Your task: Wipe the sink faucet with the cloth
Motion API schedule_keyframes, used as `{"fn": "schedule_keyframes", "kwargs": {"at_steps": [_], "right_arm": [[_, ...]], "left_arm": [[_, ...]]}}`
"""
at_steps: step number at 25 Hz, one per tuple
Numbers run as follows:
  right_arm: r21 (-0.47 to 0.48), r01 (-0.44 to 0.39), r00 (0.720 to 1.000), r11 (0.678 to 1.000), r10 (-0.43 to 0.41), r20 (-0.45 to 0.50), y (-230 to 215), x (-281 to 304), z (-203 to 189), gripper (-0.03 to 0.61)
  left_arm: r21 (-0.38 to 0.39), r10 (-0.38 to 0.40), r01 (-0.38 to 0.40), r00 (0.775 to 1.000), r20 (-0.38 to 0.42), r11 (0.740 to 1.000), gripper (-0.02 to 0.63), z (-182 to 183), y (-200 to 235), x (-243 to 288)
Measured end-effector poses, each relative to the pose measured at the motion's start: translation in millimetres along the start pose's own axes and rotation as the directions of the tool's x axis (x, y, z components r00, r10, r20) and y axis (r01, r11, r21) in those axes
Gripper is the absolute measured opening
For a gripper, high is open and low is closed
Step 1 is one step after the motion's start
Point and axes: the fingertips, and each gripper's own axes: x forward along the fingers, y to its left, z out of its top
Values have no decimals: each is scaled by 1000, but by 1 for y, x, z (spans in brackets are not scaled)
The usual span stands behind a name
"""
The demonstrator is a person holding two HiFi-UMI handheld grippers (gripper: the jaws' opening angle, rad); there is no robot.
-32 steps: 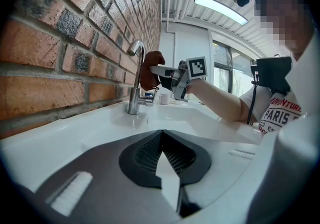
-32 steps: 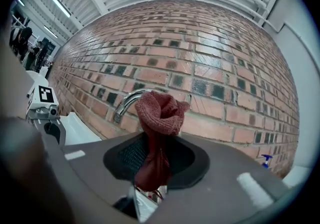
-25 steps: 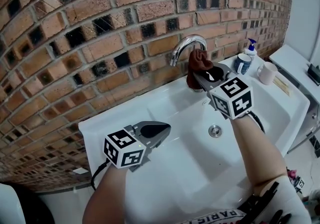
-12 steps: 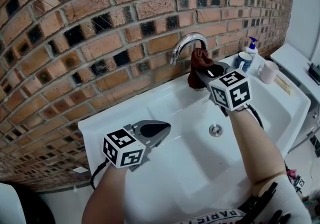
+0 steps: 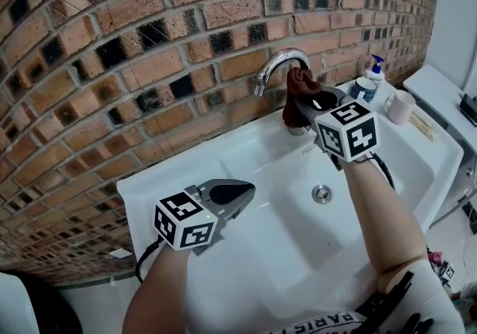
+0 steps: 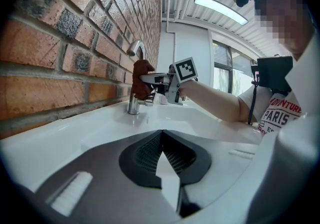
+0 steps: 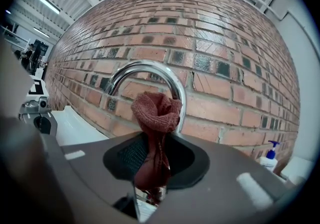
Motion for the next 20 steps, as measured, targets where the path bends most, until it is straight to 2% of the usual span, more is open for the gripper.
{"fn": "schedule_keyframes", "kwargs": {"at_steps": [8, 20], "right_arm": [[-34, 10, 999, 999, -9, 37, -1, -5, 29, 96], [-92, -59, 996, 994, 65, 61, 39, -3, 50, 97]], "left_arm": [[1, 0, 0, 1000, 0, 1000, 6, -1, 0, 0], [1, -1, 1, 1000, 2, 1000, 6, 0, 0, 0]]}}
